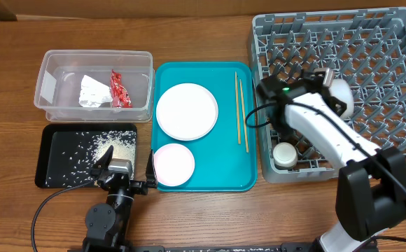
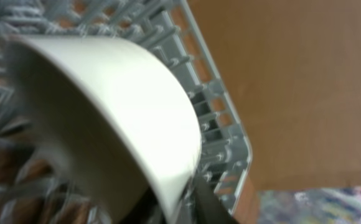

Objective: Sort waste into correct bins and load items into the dishwasher
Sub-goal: 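Lower the bowl into the rack and open the right gripper, then reach the right gripper to the small pink plate and grasp its rim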

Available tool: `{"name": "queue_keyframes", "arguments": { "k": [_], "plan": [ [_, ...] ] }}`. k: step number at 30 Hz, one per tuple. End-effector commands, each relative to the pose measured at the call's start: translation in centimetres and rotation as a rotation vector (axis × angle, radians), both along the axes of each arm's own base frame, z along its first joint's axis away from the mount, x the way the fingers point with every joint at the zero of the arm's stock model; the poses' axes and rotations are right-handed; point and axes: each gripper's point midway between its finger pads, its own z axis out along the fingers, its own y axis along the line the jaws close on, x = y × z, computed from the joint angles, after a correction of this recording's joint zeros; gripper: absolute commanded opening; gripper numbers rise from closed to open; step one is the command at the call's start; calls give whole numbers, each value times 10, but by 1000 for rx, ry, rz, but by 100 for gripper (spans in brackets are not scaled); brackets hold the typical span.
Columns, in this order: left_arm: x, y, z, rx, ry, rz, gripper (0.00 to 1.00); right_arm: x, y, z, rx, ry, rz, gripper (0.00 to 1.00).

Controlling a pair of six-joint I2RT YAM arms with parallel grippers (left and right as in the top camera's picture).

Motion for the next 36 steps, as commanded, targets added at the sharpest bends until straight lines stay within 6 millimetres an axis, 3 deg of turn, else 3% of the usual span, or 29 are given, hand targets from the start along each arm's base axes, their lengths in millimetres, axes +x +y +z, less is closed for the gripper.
{"name": "queue_keyframes", "arguments": {
  "k": [1, 2, 3, 4, 7, 12, 15, 20, 28, 32, 36],
  "plan": [
    [0, 1, 0, -19, -1, 4, 100, 1, 40, 19, 210, -132, 13, 39],
    [0, 1, 0, -19, -1, 4, 100, 0, 52, 23, 268, -131, 26, 49],
    [0, 1, 0, -19, -1, 4, 100, -3, 86, 33, 421, -111, 88, 65],
    [0, 1, 0, -19, -1, 4, 100, -4, 99, 35, 476, -97, 116, 72],
    [0, 1, 0, -19, -1, 4, 100, -12, 154, 37, 686, 11, 262, 75],
    [0, 1, 0, -19, -1, 4, 100, -51, 283, 21, 1176, 333, 626, 75],
    [0, 1, 0, -19, -2, 5, 100, -74, 330, 14, 1328, 436, 744, 74],
    [0, 1, 0, -19, -1, 4, 100, -98, 355, -33, 1314, 532, 723, 72],
    [0, 1, 0, -19, -1, 5, 100, -107, 351, -110, 1251, 598, 604, 61],
    [0, 1, 0, -19, -1, 5, 100, -110, 348, -129, 1242, 611, 592, 39],
    [0, 1, 0, -19, -1, 4, 100, -111, 347, -131, 1243, 609, 590, 32]
  ]
}}
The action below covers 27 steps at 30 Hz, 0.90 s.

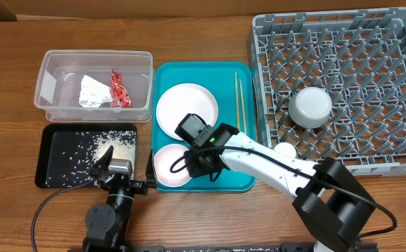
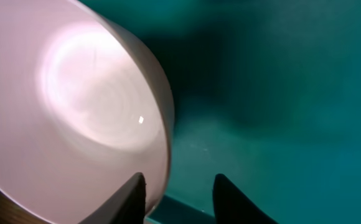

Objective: Sort waste into correct bins and load items into the dishwasher
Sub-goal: 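Reach the right gripper to the small pink plate and grasp its rim, then carry the small plate into the back right of the rack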

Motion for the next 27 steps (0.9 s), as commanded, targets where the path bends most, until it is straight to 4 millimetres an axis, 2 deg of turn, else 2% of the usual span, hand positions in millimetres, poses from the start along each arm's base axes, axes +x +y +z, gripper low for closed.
{"name": "queue_keyframes", "arguments": {
  "k": [1, 7, 9, 11, 14, 17, 19, 23, 24, 25, 27],
  "plan": [
    [0, 1, 0, -19, -1, 5, 100, 0, 2, 1, 14, 0, -1, 31],
    [0, 1, 0, -19, -1, 5, 100, 5, 4, 1, 25, -15, -21, 30],
    [0, 1, 0, -19, -1, 5, 100, 8, 0, -1, 5, -27, -71, 27],
    [0, 1, 0, -19, -1, 5, 100, 11, -4, -5, -15, -41, -106, 21],
    [0, 1, 0, -19, -1, 5, 100, 14, -9, -6, -30, -47, -120, 5],
    [0, 1, 0, -19, -1, 5, 100, 24, -19, 4, -46, -73, -151, 4],
    [0, 1, 0, -19, -1, 5, 100, 37, -31, 19, -65, -125, -186, 4],
    [0, 1, 0, -19, -1, 5, 100, 73, -73, 82, -125, -339, -296, 4],
    [0, 1, 0, -19, -1, 5, 100, 84, -95, 107, -166, -440, -349, 4],
    [0, 1, 0, -19, -1, 5, 100, 90, -107, 121, -191, -496, -379, 4],
    [0, 1, 0, -19, -1, 5, 100, 103, -153, 164, -287, -680, -489, 4]
  ]
}}
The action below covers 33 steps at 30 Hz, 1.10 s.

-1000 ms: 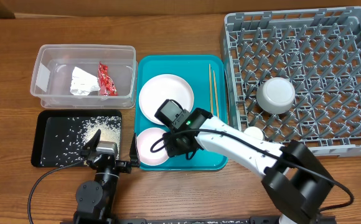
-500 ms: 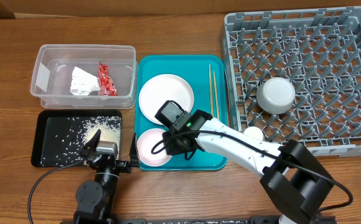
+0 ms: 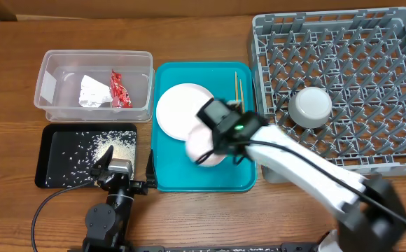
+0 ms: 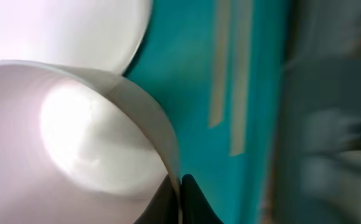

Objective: Sort waste into correct bins and load items into the dishwasher
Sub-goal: 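Carry the small plate into the back right of the rack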

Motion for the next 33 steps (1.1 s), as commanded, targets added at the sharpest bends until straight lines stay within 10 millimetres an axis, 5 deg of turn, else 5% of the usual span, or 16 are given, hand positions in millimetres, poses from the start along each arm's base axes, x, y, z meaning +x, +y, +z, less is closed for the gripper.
{"name": "queue_keyframes", "arguments": {
  "k": [1, 5, 9, 18, 23, 33],
  "plan": [
    [0, 1, 0, -19, -1, 5, 100, 42, -79, 113, -175, -450, -227, 4],
    [0, 1, 0, -19, 0, 5, 100, 41, -167, 188, -430, -713, -464, 4],
    [0, 1, 0, -19, 0, 5, 100, 32, -233, 214, -643, -755, -635, 4],
    [0, 1, 0, -18, 0, 5, 100, 25, -348, 186, -886, -547, -914, 4],
    [0, 1, 0, -19, 0, 5, 100, 19, -392, 157, -975, -378, -965, 4],
    [0, 1, 0, -19, 0, 5, 100, 32, -411, 117, -1015, -252, -940, 4]
  ]
}}
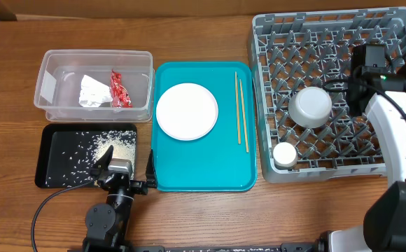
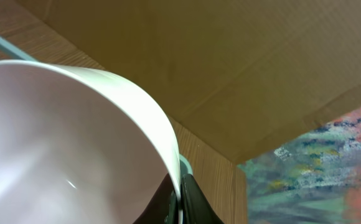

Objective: Sort waste into correct bins and load items into the dishwasher
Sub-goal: 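Carry the small plate into the back right of the rack, then lower the small plate into the rack and release it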

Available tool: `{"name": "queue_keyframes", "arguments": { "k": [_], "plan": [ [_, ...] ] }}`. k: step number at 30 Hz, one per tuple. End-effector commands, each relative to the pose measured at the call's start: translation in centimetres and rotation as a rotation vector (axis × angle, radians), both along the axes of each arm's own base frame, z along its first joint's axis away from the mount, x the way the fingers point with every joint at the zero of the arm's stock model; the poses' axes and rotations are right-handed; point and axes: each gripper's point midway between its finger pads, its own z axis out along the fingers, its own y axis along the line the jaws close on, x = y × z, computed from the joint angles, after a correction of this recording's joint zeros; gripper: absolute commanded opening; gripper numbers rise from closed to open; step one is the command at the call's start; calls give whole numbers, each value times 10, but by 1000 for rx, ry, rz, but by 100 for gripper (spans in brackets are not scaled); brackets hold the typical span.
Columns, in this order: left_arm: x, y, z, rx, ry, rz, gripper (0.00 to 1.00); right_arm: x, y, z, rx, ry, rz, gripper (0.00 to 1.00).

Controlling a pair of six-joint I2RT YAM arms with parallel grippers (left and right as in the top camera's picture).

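Observation:
My right gripper [image 2: 179, 190] is shut on the rim of a small white bowl [image 2: 75, 143], which is tipped on its side and fills the left of the right wrist view. From overhead, the right arm [image 1: 381, 112] reaches over the right part of the grey dish rack [image 1: 329, 17], and the held bowl is hidden under it. An upside-down white bowl [image 1: 310, 106] and a small white cup [image 1: 284, 154] sit in the rack. A white plate [image 1: 186, 110] and chopsticks [image 1: 239, 108] lie on the teal tray [image 1: 203, 171]. My left gripper [image 1: 126, 168] rests open at the table's front.
A clear bin [image 1: 94, 84] holding a red wrapper and crumpled foil stands at the back left. A black tray [image 1: 56, 161] with scattered rice lies in front of it. A brown cardboard wall [image 2: 230, 62] rises beyond the rack.
My right gripper held the small bowl just above the teal tray beside the plate. It now holds it over the right part of the dish rack, tipped on its side.
First my right gripper held a larger white bowl over the rack. Then that bowl lay upside down in the rack, and the gripper stood open around the small bowl's rim on the tray. It then held the small bowl above the tray, and now over the rack.

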Motion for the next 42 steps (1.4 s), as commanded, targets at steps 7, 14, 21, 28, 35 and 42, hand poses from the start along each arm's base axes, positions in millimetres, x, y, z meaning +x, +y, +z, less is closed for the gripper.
{"name": "queue_keyframes", "arguments": {
  "k": [7, 14, 21, 28, 35, 42],
  "plan": [
    [0, 1, 0, -19, -1, 5, 100, 23, 16, -46, 6, 204, 65, 4],
    [0, 1, 0, -19, -1, 5, 100, 40, 53, -48, -1, 214, 172, 4],
    [0, 1, 0, -19, -1, 5, 100, 41, 68, -48, -5, 254, 216, 6],
    [0, 1, 0, -19, -1, 5, 100, 41, 81, -52, 13, 281, 251, 8],
    [0, 1, 0, -19, -1, 5, 100, 41, 84, -62, 73, 287, 265, 4],
    [0, 1, 0, -19, -1, 5, 100, 40, 86, -67, 106, 290, 271, 4]
  ]
}}
